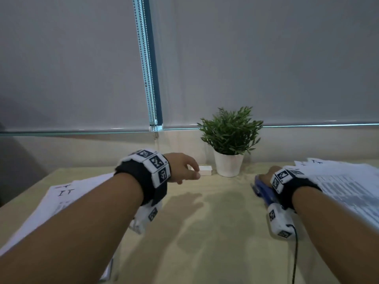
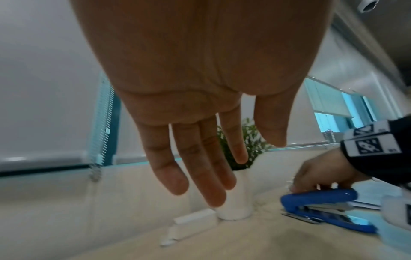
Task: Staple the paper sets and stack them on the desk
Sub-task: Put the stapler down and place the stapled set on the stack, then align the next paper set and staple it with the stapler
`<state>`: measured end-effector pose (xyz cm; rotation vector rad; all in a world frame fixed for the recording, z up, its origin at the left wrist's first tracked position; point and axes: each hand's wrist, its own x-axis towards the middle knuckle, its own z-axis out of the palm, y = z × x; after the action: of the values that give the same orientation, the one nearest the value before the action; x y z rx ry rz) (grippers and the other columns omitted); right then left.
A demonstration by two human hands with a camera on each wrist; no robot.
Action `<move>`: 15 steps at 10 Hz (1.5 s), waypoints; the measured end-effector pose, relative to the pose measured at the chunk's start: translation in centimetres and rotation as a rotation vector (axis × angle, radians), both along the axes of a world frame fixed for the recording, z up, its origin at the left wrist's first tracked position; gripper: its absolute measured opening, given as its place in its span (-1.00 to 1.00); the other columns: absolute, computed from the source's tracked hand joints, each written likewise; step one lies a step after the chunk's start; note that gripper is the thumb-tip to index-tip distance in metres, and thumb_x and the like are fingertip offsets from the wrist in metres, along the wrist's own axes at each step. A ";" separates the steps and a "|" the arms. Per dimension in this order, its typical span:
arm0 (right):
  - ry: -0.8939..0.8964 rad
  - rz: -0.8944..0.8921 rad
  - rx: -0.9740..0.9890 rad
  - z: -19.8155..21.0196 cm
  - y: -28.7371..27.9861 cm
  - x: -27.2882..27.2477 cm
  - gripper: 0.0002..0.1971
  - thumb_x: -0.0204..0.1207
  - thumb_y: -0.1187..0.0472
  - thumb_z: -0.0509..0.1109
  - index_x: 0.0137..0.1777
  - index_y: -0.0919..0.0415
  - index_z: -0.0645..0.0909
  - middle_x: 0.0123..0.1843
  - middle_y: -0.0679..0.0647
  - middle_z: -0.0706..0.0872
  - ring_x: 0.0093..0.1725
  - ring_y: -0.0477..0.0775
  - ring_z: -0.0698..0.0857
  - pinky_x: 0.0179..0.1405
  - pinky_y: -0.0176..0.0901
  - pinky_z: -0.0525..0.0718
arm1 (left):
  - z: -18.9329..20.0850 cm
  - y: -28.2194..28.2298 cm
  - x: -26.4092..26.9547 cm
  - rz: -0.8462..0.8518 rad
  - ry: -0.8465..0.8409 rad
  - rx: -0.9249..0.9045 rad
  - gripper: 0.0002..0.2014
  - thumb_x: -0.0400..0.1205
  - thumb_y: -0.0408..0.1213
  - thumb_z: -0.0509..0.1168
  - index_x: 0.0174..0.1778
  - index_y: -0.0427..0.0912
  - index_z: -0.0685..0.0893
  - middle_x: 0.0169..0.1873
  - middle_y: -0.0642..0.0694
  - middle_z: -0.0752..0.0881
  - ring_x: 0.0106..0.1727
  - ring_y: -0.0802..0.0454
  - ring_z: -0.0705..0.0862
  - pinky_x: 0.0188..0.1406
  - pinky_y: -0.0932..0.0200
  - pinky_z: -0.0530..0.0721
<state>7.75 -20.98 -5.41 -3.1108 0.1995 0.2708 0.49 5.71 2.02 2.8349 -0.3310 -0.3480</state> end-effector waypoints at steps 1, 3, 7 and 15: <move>-0.082 -0.017 0.015 0.5 -1.5 -1.4 -0.42 0.54 0.03 0.35 0.52 0.18 0.34 0.45 0.25 0.49 0.42 0.30 0.51 0.36 0.05 0.53 | -2.4 -3.6 0.3 -0.066 -0.013 -0.070 -0.70 0.65 -0.03 0.21 0.25 -0.01 0.62 -0.01 -0.05 0.78 -0.02 -0.02 0.76 -0.08 0.27 0.49; -0.120 -0.247 0.033 -0.7 -10.4 -3.0 -0.26 0.34 -0.17 0.40 0.55 -0.18 0.29 0.55 0.04 0.40 0.49 0.21 0.44 0.44 0.23 0.46 | -5.8 -7.8 0.4 -0.137 0.019 -0.218 -0.78 0.63 -0.07 0.25 0.12 -0.03 0.67 -0.08 -0.10 0.80 -0.16 -0.01 0.77 -0.07 0.20 0.66; 0.131 -0.267 -0.108 -0.2 -11.9 -7.3 -0.90 0.53 0.18 0.40 -0.02 0.18 0.63 -0.03 0.11 0.65 0.25 0.15 0.63 0.20 -0.05 0.62 | -7.7 -12.8 -1.2 -0.222 0.027 -0.321 -0.78 0.64 -0.12 0.25 0.15 -0.05 0.67 -0.17 -0.05 0.73 -0.25 0.05 0.68 -0.27 0.41 0.52; 0.167 0.400 0.376 2.9 5.1 -14.3 -0.51 0.65 -0.19 0.05 0.48 -0.01 0.44 0.49 0.01 0.51 0.43 0.09 0.52 0.46 0.03 0.47 | -8.5 -4.7 -2.8 0.381 -0.041 -0.834 -0.71 0.47 -0.32 0.21 0.06 0.05 0.62 0.13 -0.18 0.73 0.10 -0.26 0.72 0.09 -0.27 0.71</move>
<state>-6.53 -15.90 -2.50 -2.7243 -0.4278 0.5061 -2.29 1.05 -6.47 2.0180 0.0631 -0.0423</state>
